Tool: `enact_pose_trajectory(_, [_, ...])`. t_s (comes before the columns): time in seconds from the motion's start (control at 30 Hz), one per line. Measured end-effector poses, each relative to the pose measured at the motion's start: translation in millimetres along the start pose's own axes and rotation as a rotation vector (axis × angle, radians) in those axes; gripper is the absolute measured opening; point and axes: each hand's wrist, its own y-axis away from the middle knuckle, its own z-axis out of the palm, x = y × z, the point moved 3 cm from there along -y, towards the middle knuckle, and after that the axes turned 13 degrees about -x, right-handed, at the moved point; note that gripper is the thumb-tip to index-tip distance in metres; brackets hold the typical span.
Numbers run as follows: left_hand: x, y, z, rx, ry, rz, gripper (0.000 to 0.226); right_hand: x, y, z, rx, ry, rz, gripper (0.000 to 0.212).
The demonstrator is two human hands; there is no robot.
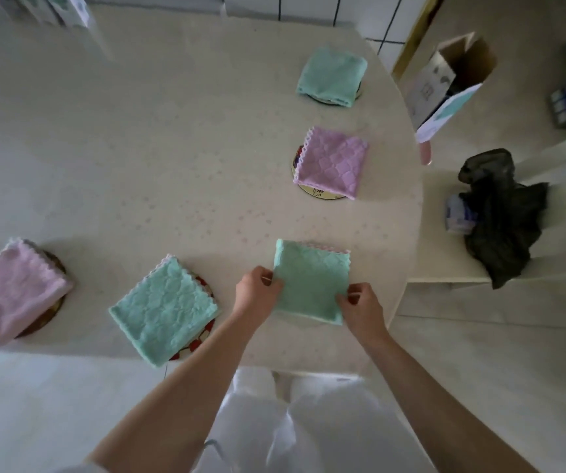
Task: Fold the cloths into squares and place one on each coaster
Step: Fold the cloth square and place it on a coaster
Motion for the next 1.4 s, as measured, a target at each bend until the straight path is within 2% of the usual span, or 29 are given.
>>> enact_pose_trajectory(0.1, [-6,4,-1,-0.005,-0.027,-0.027,0.019,4,2,-1,0.037,-0.030,-0.010,0.026])
enact_pose_trajectory(0.3, [-15,16,-4,0.012,-0.052,-0.030,0.017,7,7,-8,0.048,0.078,-0.083,0.027])
enact_pose_trajectory(0.47, [-24,31,-12,0.041,-0.101,-0.013,0.011,-2,23,-11,0.134,0.293,-0.236,0.036])
enact_pose_trajectory(0.57, [-36,44,-22,0.085,-0.026,-0.023,0.011,-16,30,-9,0.147,0.329,-0.356,0.040])
enact_pose_trajectory(0.73, [-58,67,-52,0.236,0.075,-0.008,0.017,-40,33,7,0.068,0.352,-0.471,0.033])
enact_pose_trajectory(0.87, [-87,82,-82,0.359,0.132,-0.055,0.018,-60,36,37,-0.051,0.400,-0.523,0.029])
enact_pose_trajectory(1.03, [-121,96,-118,0.482,0.131,-0.119,0.021,-90,43,85,-0.119,0.397,-0.578,0.026])
enact_pose_trajectory(1.2, [-148,95,-142,0.426,0.214,-0.137,0.024,-117,52,140,-0.227,0.406,-0.539,0.034])
enact_pose_trajectory(1.27, [-155,93,-148,0.333,0.282,-0.167,0.022,-126,54,158,-0.257,0.398,-0.460,0.041])
enact_pose_trajectory(1.33, [-160,91,-150,0.203,0.470,-0.189,0.009,-134,52,169,-0.249,0.345,-0.353,0.045])
enact_pose_trajectory(1.4, [-164,91,-150,0.080,0.636,-0.221,0.011,-139,50,177,-0.224,0.305,-0.266,0.042])
